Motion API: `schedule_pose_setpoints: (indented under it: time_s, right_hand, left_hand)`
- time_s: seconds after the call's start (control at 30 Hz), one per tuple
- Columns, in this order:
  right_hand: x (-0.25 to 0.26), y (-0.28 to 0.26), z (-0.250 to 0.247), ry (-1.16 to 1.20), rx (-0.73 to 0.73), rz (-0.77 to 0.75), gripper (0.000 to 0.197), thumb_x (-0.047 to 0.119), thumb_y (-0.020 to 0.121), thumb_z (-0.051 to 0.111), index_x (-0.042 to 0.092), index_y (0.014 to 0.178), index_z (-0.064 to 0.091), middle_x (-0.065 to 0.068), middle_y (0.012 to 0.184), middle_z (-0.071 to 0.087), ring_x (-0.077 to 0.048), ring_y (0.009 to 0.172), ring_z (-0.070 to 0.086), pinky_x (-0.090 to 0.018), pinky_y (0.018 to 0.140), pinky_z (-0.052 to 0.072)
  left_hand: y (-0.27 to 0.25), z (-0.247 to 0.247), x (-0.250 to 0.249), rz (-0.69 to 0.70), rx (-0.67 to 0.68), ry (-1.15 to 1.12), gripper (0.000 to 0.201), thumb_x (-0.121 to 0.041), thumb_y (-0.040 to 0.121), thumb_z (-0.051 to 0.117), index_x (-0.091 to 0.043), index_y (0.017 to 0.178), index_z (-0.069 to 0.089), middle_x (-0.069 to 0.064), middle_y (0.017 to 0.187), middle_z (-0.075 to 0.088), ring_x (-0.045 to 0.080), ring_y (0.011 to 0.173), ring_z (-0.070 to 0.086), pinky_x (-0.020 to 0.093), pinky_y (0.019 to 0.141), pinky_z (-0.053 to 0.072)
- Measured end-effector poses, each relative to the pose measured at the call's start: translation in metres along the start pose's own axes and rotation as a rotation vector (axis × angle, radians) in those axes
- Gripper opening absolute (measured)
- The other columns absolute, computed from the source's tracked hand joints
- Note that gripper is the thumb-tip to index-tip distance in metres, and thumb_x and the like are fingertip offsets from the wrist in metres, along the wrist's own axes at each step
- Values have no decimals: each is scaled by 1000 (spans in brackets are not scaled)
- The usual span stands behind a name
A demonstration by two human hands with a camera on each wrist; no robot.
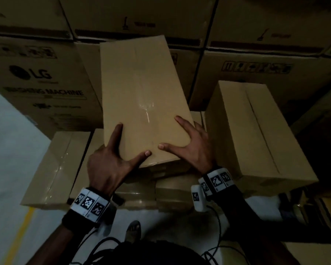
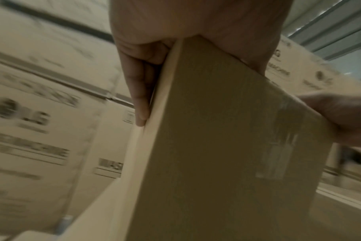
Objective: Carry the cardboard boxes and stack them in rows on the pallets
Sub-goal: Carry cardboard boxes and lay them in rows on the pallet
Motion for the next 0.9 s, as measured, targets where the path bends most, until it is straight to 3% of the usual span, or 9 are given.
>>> schedule_pose_setpoints:
  time_s: [0.2,0.33,0.5,0.67,0.9]
  right_hand:
    - [16,-8,6,1,73,-217,105,93,58,65,56,151,34,0,153,48,-25,139,46,-48,112,43]
    - [40,-11,33,31,137,-354,106,98,57,61,55,151,35,3,149,53,-22,137,49,-48,112,44]
    - [85,-16,77,52,242,-499,109,101,55,60,57,151,33,1,149,53,-25,136,50,-52,109,45]
    - [147,-16,131,72,310,-654,107,100,54,62,54,149,39,3,140,59,-22,128,56,-47,105,50]
    - [289,-40,259,74,516,-869,112,103,51,58,55,149,37,-3,147,56,-26,135,53,-51,106,49]
  left_hand:
    - [-58,-23,0,-182,-130,-12,114,-97,67,54,-43,160,17,13,112,73,33,93,72,40,86,57]
    - [-88,-40,23,-310,-193,38,116,-101,64,50,-45,160,14,10,113,74,30,94,72,39,83,60]
    - [-118,-65,61,-468,-277,110,119,-105,61,46,-43,159,21,8,101,75,28,86,72,35,75,58]
    - [-136,-87,117,-620,-356,91,118,-104,60,49,-47,158,20,4,95,73,24,81,71,34,72,57]
    - [-173,-157,239,-906,-465,151,119,-108,56,44,-50,158,18,5,83,66,27,76,67,37,71,56]
Point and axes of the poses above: each hand's wrist, its own y-axis towards the middle knuckle, its own z-axis out of the palm, x = y × z, the point moved 3 cm from there along y, towards the middle knuckle
